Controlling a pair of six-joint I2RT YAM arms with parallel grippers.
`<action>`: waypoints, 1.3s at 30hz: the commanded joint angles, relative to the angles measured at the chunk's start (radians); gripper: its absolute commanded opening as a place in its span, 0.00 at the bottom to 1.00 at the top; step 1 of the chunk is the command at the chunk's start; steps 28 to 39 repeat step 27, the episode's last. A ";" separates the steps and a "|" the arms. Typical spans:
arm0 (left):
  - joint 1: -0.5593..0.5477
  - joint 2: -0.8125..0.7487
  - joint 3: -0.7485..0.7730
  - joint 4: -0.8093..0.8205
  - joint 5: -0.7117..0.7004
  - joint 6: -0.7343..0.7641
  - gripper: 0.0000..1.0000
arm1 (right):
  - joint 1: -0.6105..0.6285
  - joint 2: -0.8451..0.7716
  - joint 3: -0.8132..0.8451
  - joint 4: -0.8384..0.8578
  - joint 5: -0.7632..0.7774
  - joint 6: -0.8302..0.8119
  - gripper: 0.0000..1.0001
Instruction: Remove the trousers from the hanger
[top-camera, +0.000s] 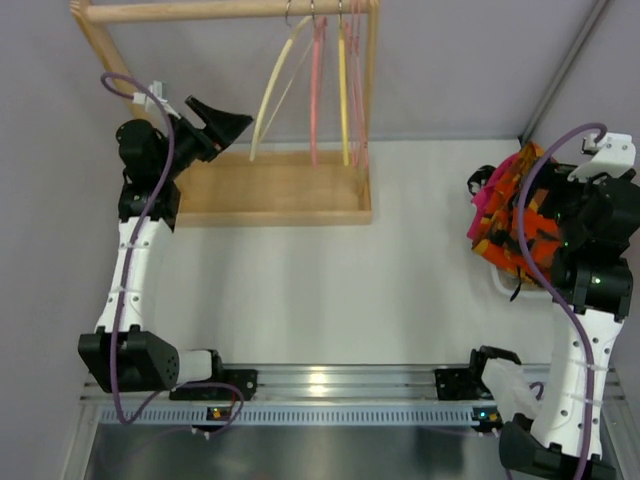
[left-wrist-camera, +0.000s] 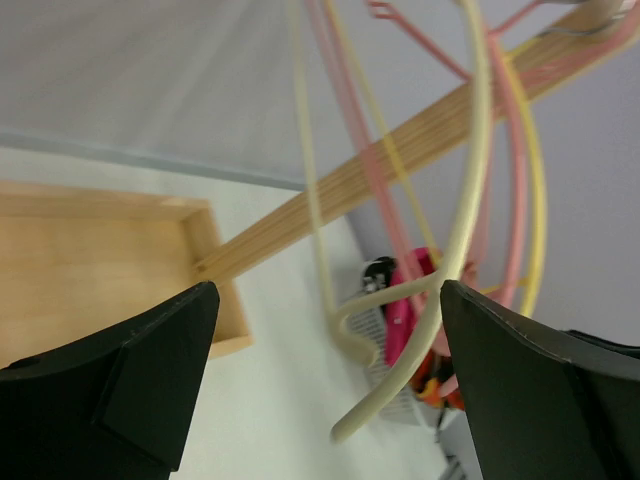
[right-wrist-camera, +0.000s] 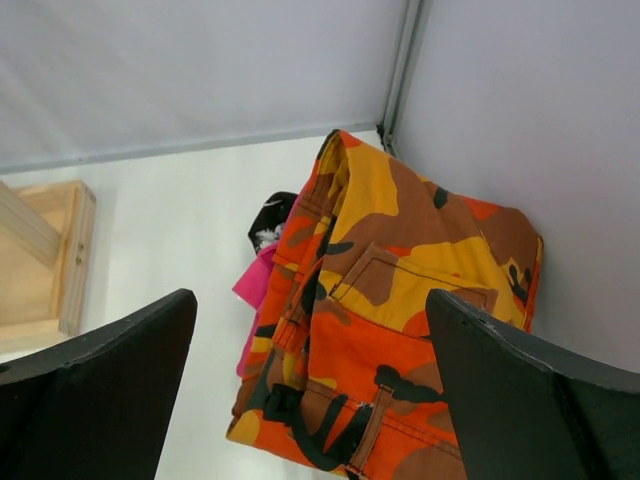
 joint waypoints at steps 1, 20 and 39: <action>0.109 -0.024 0.006 -0.314 0.100 0.201 0.99 | -0.013 0.003 0.007 -0.026 -0.108 -0.065 0.99; 0.193 -0.248 -0.177 -0.973 -0.200 1.036 0.99 | -0.013 0.055 -0.173 -0.189 -0.464 -0.210 1.00; 0.192 -0.287 -0.175 -0.977 -0.233 1.010 0.99 | -0.013 0.015 -0.215 -0.196 -0.501 -0.243 0.99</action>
